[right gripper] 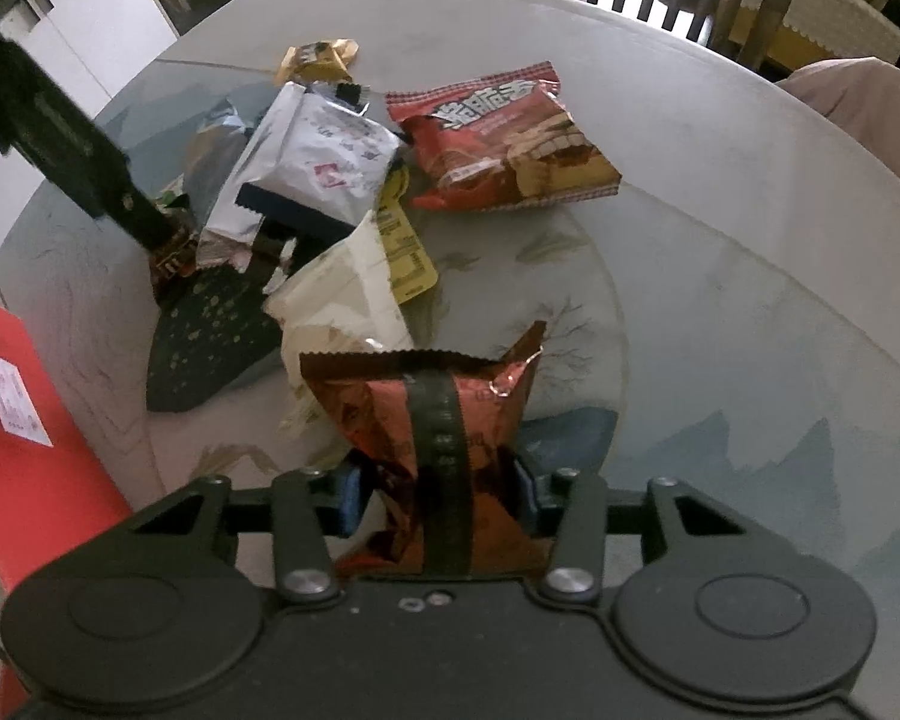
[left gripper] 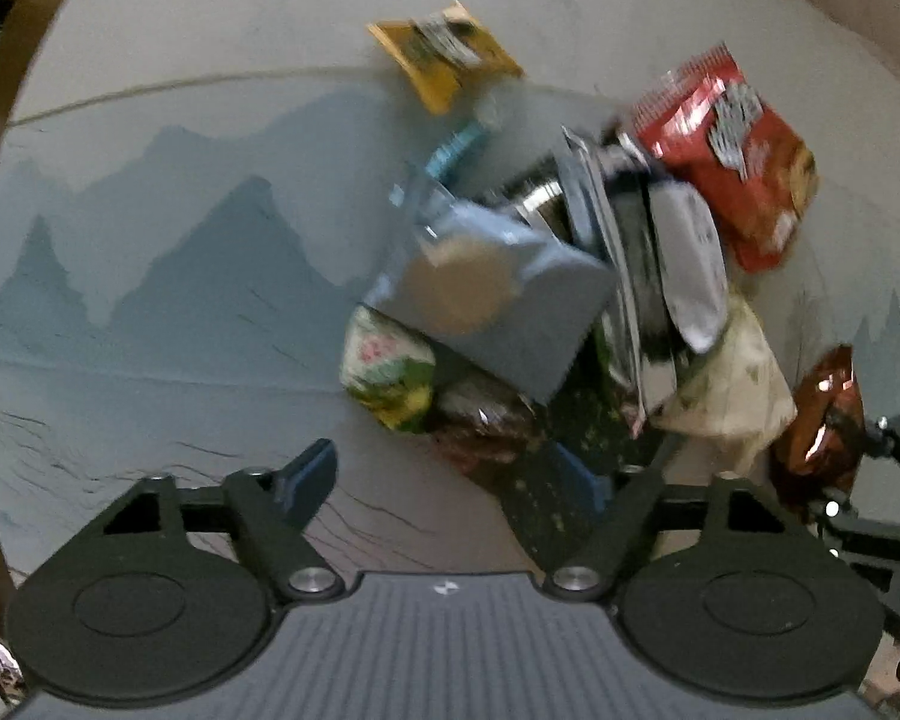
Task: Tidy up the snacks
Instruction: 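Grasp the red-black wrapped snack with right tool while left tool grasps dark wrapper, then carry both held snacks over the cardboard box, then open both tools to drop the snacks into the box and withdraw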
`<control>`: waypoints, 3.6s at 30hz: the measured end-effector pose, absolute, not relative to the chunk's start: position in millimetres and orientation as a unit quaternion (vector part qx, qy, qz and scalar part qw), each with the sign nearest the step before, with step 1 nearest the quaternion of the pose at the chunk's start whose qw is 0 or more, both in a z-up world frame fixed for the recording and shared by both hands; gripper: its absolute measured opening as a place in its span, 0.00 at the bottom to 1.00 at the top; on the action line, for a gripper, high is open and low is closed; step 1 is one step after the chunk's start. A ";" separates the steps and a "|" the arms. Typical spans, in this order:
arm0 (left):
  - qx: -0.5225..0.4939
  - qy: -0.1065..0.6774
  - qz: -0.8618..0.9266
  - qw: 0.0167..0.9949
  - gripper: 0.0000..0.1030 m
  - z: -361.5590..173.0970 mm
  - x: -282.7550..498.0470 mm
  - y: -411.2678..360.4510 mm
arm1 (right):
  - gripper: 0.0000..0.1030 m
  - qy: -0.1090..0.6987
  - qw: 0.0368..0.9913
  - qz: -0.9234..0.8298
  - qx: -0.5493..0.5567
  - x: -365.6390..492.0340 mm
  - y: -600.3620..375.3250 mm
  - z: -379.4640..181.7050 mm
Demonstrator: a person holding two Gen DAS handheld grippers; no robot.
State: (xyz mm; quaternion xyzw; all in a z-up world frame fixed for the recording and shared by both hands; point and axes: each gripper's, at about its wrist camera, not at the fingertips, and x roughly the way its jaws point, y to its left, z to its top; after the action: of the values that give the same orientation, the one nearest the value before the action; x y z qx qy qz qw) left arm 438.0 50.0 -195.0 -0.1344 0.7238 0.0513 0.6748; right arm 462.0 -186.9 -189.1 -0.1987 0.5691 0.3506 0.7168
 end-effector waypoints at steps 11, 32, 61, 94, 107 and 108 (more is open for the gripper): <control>-0.156 0.730 0.060 0.662 0.55 -217.2 432.6 48.6 | 0.43 0.571 0.721 0.346 -0.187 459.7 -187.8 -188.1; -0.181 0.696 0.055 0.693 0.20 -186.6 411.8 60.2 | 0.41 0.570 0.744 0.313 -0.155 448.4 -202.0 -169.0; -0.149 0.593 -0.006 0.791 0.12 -39.0 299.1 66.4 | 0.41 0.491 0.807 0.305 -0.119 301.8 -194.8 -34.0; -0.080 0.660 -0.026 0.746 0.12 -125.2 135.2 36.8 | 0.41 0.573 0.725 0.313 -0.217 174.1 -99.1 -149.4; -0.071 0.645 -0.031 0.760 0.12 -113.4 122.7 32.2 | 0.43 0.567 0.733 0.325 -0.189 168.6 -111.1 -136.2; -0.067 0.642 -0.033 0.763 0.12 -110.1 121.3 31.7 | 0.44 0.566 0.735 0.325 -0.184 168.1 -113.4 -132.3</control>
State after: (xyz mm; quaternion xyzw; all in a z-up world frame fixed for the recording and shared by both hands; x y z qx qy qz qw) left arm 121.3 31.7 -110.1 -0.0675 0.6419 -0.0327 0.7631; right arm 168.1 -113.4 -132.3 -0.1837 0.5655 0.3252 0.7353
